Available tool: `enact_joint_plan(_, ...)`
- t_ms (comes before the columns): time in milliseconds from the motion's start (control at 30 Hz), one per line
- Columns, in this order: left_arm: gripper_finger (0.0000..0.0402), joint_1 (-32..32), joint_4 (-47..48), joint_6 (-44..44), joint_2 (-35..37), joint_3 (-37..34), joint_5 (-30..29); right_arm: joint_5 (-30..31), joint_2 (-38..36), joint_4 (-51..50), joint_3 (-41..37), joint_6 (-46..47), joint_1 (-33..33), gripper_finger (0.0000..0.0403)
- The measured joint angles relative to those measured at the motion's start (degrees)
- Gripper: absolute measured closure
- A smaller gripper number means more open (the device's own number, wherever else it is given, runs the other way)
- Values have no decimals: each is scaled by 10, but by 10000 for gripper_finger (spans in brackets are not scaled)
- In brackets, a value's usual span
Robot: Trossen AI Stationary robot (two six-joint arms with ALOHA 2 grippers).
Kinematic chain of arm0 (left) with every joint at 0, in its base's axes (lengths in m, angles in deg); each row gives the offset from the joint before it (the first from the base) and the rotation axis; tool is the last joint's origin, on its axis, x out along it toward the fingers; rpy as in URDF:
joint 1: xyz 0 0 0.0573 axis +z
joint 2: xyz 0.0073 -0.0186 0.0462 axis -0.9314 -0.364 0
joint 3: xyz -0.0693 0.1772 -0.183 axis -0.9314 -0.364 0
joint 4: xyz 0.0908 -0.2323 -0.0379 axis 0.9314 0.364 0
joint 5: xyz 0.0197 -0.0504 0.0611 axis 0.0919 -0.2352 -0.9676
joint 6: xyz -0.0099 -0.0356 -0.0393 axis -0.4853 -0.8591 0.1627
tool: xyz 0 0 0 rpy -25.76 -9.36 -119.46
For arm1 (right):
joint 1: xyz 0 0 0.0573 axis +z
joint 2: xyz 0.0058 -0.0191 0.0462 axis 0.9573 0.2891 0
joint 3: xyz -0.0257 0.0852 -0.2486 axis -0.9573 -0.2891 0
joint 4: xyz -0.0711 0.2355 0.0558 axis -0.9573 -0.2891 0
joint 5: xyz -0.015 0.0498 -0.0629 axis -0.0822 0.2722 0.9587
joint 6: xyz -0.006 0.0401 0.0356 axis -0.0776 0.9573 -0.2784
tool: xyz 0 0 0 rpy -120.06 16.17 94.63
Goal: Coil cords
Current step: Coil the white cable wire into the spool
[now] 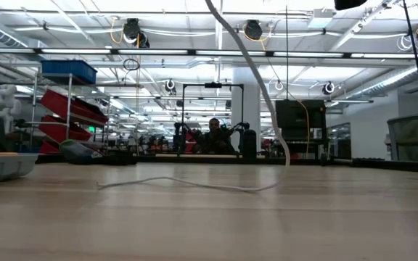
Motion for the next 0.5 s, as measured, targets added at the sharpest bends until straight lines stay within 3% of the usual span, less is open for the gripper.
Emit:
enact_joint_plan(167,395,0,0,0,0,0,0,-14,0,12,0,-2,-9,316)
enact_joint_plan(367,395,0,0,0,0,0,0,-14,0,14,0,-2,-10,390)
enact_joint_plan(500,395,0,0,0,0,0,-3,-16,0,13,0,11,-10,398)
